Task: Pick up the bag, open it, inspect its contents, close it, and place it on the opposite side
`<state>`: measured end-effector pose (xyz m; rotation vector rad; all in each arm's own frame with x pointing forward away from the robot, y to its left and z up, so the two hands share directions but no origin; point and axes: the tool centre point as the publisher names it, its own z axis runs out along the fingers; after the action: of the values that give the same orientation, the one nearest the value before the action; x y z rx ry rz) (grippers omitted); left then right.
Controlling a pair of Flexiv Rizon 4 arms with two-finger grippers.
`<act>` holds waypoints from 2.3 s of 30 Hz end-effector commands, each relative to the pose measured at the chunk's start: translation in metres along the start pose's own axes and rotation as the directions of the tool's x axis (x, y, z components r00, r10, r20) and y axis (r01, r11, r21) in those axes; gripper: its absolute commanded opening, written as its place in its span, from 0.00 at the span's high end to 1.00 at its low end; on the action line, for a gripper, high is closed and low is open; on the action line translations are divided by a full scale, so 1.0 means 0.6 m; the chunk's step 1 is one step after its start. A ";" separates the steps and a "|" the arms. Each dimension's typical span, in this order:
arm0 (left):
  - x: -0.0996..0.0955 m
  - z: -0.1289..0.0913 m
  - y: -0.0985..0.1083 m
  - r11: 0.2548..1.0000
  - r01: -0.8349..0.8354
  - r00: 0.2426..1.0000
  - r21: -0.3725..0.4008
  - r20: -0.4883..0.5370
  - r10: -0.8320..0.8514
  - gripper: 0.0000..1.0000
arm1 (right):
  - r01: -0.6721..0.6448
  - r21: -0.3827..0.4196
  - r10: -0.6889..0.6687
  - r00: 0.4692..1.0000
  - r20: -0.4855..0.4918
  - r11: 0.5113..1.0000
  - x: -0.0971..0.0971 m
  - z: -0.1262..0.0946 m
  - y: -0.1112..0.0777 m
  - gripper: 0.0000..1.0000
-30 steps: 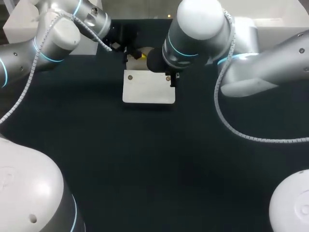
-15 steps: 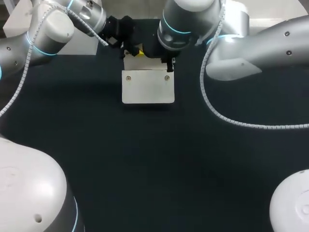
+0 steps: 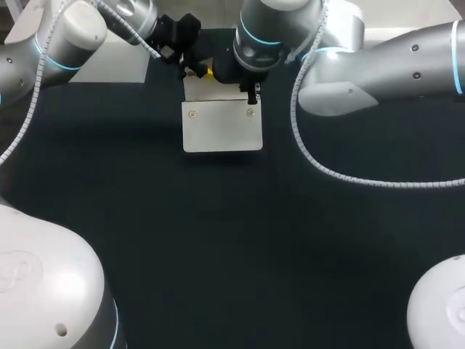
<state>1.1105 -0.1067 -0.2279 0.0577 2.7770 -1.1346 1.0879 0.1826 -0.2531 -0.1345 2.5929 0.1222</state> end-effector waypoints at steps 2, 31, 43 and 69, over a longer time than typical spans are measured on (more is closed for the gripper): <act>-0.005 -0.002 -0.005 1.000 0.001 1.000 -0.003 -0.010 -0.001 1.00 | -0.005 0.008 0.005 1.000 -0.009 1.000 -0.005 0.016 0.002 1.00; -0.022 -0.004 -0.018 0.996 0.073 0.996 0.047 0.051 -0.075 1.00 | -0.059 -0.023 0.057 0.997 -0.059 0.998 0.059 0.037 -0.001 1.00; -0.011 -0.010 -0.038 0.997 0.009 0.999 0.077 0.038 -0.012 1.00 | -0.075 -0.033 0.073 0.995 -0.065 0.997 0.060 0.050 -0.006 1.00; 0.006 -0.002 -0.020 0.991 0.024 0.996 0.130 -0.085 -0.013 1.00 | -0.112 -0.040 0.109 0.990 -0.087 0.993 0.051 0.119 -0.020 1.00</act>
<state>1.1004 -0.1151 -0.2176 0.0699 2.7601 -1.3245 1.0965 0.1793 -0.3245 -0.0114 2.6885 0.2141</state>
